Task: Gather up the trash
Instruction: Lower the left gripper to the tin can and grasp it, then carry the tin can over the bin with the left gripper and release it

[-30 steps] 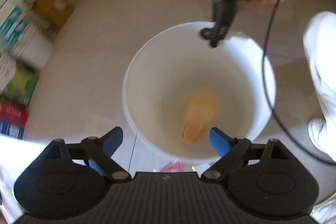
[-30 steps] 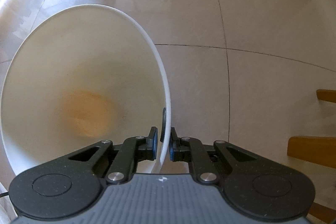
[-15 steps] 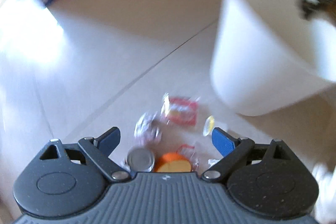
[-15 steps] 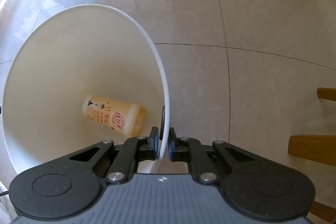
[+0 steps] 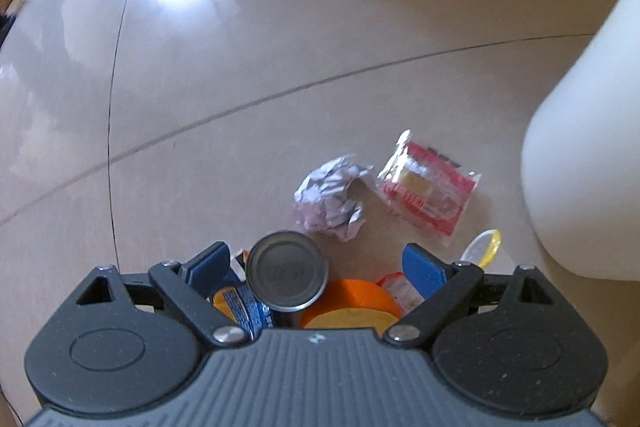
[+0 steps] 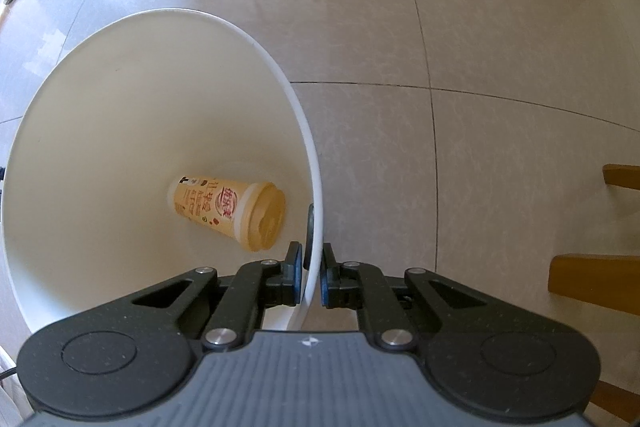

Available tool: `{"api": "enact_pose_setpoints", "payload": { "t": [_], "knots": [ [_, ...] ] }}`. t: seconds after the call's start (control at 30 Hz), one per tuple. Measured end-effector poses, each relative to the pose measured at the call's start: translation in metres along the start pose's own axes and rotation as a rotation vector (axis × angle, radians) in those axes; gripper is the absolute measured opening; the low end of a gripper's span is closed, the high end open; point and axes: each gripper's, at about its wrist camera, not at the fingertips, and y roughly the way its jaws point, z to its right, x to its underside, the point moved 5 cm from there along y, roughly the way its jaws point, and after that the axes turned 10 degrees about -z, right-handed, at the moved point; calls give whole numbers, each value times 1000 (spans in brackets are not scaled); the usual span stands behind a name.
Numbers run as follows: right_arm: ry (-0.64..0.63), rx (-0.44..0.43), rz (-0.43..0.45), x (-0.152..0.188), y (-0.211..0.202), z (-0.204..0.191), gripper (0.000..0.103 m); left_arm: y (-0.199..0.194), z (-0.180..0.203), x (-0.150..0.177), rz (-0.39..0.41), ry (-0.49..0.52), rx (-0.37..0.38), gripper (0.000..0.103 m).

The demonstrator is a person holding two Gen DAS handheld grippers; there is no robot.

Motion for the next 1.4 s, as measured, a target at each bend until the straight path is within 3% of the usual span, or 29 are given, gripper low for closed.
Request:
{"api": "enact_pose_setpoints", "payload": {
  "t": [0.2, 0.33, 0.5, 0.57, 0.83, 1.13, 1.4],
  "knots": [
    [0, -3, -6, -2, 0, 1, 11, 15, -11, 1, -24, -84, 10, 89],
    [-3, -4, -9, -2, 1, 1, 11, 23, -15, 3, -43, -126, 32, 73],
    [-3, -5, -12, -3, 2, 1, 11, 20, -19, 4, -24, -140, 28, 66],
    [-4, -2, -13, -3, 2, 0, 11, 21, -19, 3, -23, -134, 14, 51],
    [-8, 3, -12, -3, 3, -1, 11, 15, -24, -2, -28, -115, 22, 51],
    [-11, 1, -16, -3, 4, -1, 11, -58, -13, -12, -7, 65, 8, 51],
    [-11, 0, -25, -6, 3, -2, 11, -185, 25, -19, 50, 287, 65, 51]
  ]
}}
